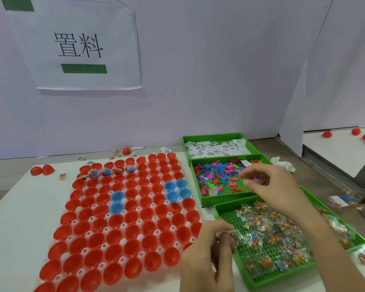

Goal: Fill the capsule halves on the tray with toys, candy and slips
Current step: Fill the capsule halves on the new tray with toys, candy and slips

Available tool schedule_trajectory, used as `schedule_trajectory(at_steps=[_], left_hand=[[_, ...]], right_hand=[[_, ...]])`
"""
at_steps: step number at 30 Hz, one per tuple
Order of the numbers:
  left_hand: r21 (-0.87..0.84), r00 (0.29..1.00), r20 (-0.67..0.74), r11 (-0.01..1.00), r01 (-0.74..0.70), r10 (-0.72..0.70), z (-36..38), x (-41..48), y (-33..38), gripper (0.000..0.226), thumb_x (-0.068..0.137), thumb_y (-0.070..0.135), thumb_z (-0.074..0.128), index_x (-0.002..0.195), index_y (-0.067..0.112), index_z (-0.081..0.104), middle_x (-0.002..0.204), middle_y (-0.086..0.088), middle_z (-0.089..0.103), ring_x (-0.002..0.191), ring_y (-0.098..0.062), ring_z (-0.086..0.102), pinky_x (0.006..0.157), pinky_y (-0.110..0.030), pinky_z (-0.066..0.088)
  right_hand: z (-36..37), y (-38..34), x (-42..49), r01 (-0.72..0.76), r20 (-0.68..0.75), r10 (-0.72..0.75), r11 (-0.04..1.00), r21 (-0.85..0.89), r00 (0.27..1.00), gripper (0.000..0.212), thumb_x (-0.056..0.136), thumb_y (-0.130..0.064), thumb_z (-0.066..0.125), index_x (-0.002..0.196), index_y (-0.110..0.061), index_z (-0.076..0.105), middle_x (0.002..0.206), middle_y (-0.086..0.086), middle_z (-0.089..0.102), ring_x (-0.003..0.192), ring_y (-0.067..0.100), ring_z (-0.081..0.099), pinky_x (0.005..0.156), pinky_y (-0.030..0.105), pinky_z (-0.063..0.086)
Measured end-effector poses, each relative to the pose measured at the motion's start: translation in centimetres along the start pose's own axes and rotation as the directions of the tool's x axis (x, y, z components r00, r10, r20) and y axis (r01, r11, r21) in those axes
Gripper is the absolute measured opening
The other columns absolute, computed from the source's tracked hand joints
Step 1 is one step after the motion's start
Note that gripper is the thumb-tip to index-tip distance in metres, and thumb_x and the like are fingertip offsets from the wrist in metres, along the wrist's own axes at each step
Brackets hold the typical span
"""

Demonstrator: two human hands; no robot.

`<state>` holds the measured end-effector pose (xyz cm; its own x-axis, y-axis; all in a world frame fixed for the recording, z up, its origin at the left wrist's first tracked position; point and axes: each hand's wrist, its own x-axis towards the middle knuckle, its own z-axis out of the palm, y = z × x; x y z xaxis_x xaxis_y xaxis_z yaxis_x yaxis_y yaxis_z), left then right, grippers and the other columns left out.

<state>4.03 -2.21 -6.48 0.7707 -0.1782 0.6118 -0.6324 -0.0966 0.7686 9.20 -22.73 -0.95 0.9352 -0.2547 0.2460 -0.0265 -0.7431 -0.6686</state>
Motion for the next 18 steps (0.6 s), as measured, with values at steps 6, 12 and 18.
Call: schedule_trajectory(at_steps=[6, 12, 18], left_hand=[[-0.026, 0.998, -0.064, 0.999, -0.028, 0.026, -0.1, 0.0, -0.2, 0.026, 0.088, 0.025, 0.049, 0.102, 0.046, 0.041, 0.049, 0.004, 0.056, 0.036, -0.01, 0.048, 0.035, -0.024, 0.037], [-0.009, 0.996, -0.081, 0.999, -0.046, 0.045, -0.6, 0.5, -0.4, 0.026, 0.091, 0.028, 0.046, 0.11, 0.046, 0.048, 0.067, 0.016, 0.069, 0.035, -0.007, 0.049, 0.034, -0.021, 0.041], [0.051, 0.995, -0.077, 0.997, -0.066, 0.07, -1.3, 1.0, -0.1, 0.034, 0.092, 0.023, 0.046, 0.114, 0.048, 0.055, 0.072, 0.018, 0.07, 0.035, -0.009, 0.05, 0.034, -0.024, 0.042]], right_hand=[[-0.9, 0.7, -0.7, -0.01, 0.421, 0.122, 0.966, -0.258, 0.899, 0.02, 0.072, -0.031, 0.087, 0.086, -0.037, 0.074, 0.085, -0.019, 0.072, 0.075, -0.009, 0.064, 0.069, 0.018, 0.052], [0.9, 0.6, -0.4, -0.044, 0.425, 0.132, 0.976, -0.212, 0.896, 0.024, 0.077, -0.005, 0.08, 0.076, -0.027, 0.073, 0.067, -0.009, 0.072, 0.06, 0.01, 0.07, 0.052, 0.017, 0.05], [0.6, 0.2, -0.4, 0.02, 0.367, 0.045, 0.985, -0.171, 0.929, 0.028, 0.086, -0.009, 0.071, 0.073, -0.034, 0.073, 0.071, -0.018, 0.071, 0.061, 0.007, 0.068, 0.055, 0.019, 0.052]])
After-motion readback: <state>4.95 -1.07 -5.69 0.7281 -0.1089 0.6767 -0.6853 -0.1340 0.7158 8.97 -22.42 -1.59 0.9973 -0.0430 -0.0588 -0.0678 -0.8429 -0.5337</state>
